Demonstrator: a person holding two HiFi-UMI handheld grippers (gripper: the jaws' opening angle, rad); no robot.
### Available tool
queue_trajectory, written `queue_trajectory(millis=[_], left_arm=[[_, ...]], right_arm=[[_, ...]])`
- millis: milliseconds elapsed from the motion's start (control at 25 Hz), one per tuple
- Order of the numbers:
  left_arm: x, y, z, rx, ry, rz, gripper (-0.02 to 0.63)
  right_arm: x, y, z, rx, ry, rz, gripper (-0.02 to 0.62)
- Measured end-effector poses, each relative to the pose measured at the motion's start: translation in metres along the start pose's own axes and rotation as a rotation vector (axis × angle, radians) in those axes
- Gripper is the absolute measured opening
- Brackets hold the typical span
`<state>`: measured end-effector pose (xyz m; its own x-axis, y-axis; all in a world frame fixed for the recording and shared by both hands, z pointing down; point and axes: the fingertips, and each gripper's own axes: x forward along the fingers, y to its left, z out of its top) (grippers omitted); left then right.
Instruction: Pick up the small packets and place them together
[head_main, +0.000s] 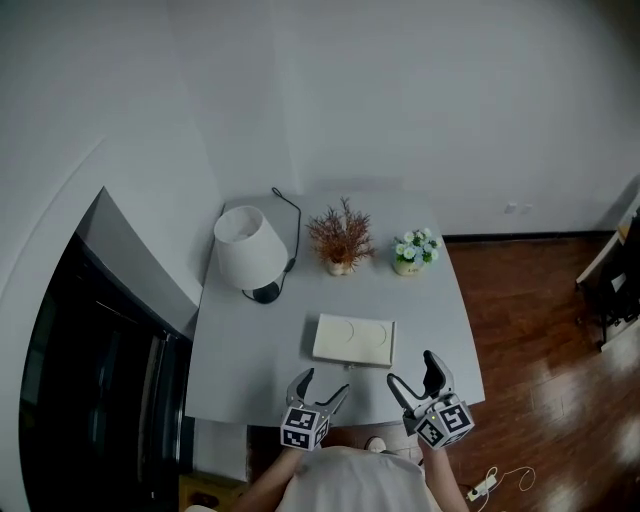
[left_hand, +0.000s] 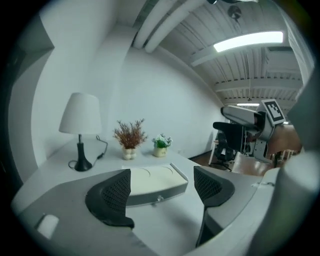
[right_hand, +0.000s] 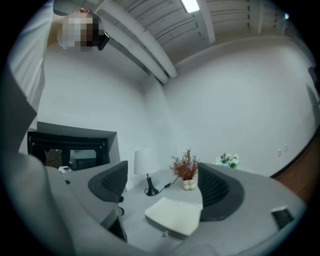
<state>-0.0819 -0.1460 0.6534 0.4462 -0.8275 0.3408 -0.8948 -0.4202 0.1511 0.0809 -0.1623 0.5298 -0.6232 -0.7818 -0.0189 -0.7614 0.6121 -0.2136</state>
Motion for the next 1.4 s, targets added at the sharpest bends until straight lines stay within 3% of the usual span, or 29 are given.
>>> queue_trajectory(millis=[240, 480, 520, 600, 720, 920, 1000, 1080, 1400], left_arm=[[0.061, -0.007, -0.085, -0.048, 0.324, -0.043, 0.336], [0.113, -0.001, -0.131, -0.199, 0.512, -0.017, 0.335], [0.117, 0.001, -0.135, -0.22, 0.535, -0.004, 0.309], [0.123, 0.003, -0.134, -0.247, 0.547, 0.01, 0.307], [0.137, 0.006, -0.134, -0.207, 0.561, 0.033, 0.306], [0.135, 0.026, -0.137, -0.188, 0.597, 0.128, 0.145], [0.135, 0.025, -0.136, -0.194, 0.603, 0.112, 0.138], [0.139, 0.016, -0.136, -0.2, 0.61, 0.083, 0.069], [0.139, 0.015, -0.137, -0.16, 0.634, 0.067, 0.066]], right_arm=[[-0.026, -0.016, 0.008, -0.023, 0.007, -0.036, 0.434], [-0.053, -0.032, 0.007, -0.022, 0.032, -0.101, 0.434], [-0.056, -0.033, 0.006, -0.022, 0.037, -0.109, 0.434], [-0.063, -0.036, 0.006, -0.027, 0.039, -0.128, 0.434], [-0.071, -0.044, 0.012, -0.039, 0.025, -0.157, 0.434], [-0.083, -0.048, 0.006, -0.038, 0.028, -0.191, 0.434], [-0.087, -0.05, 0.003, -0.023, 0.025, -0.201, 0.434], [-0.09, -0.052, 0.003, -0.012, 0.025, -0.206, 0.434], [-0.078, -0.04, 0.004, -0.021, 0.025, -0.156, 0.434]])
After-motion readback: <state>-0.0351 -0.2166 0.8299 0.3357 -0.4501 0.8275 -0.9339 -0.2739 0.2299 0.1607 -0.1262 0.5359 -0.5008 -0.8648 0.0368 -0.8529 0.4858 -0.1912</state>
